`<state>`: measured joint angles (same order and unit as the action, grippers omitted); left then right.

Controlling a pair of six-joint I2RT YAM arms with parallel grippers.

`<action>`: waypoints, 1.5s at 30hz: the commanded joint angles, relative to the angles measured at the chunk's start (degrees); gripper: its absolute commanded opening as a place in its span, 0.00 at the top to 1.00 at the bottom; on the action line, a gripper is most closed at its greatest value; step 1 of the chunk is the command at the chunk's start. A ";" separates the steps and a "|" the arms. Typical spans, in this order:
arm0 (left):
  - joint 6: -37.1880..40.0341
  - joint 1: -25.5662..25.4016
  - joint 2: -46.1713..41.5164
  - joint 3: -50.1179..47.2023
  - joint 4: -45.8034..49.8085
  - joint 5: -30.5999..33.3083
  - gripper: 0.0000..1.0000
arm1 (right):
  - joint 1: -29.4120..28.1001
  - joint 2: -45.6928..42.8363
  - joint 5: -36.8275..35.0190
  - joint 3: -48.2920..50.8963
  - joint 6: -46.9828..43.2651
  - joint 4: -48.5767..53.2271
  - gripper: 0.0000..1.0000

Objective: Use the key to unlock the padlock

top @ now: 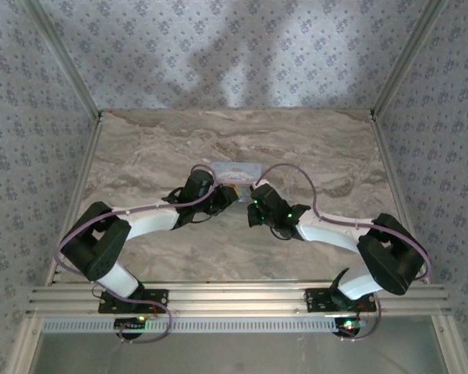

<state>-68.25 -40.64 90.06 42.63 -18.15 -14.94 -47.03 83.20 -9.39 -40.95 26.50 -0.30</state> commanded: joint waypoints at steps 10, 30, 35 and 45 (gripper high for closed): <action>-0.75 -0.63 -0.12 2.31 -3.05 0.28 0.89 | -0.25 3.94 0.43 -3.63 -0.56 -1.64 1.00; -0.93 -0.66 0.20 2.10 -3.47 0.35 0.89 | -0.18 4.53 0.89 -3.36 0.56 -2.26 1.00; -0.94 -0.73 0.29 2.08 -3.56 0.49 0.89 | -0.23 3.10 0.47 -1.77 1.51 -2.28 1.00; -1.01 -0.69 0.38 1.97 -3.51 0.54 0.89 | -0.19 1.85 0.84 -0.61 2.05 -3.73 1.00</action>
<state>-68.49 -40.75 90.17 42.63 -18.22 -14.90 -47.03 86.70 -8.51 -42.15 27.64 -2.98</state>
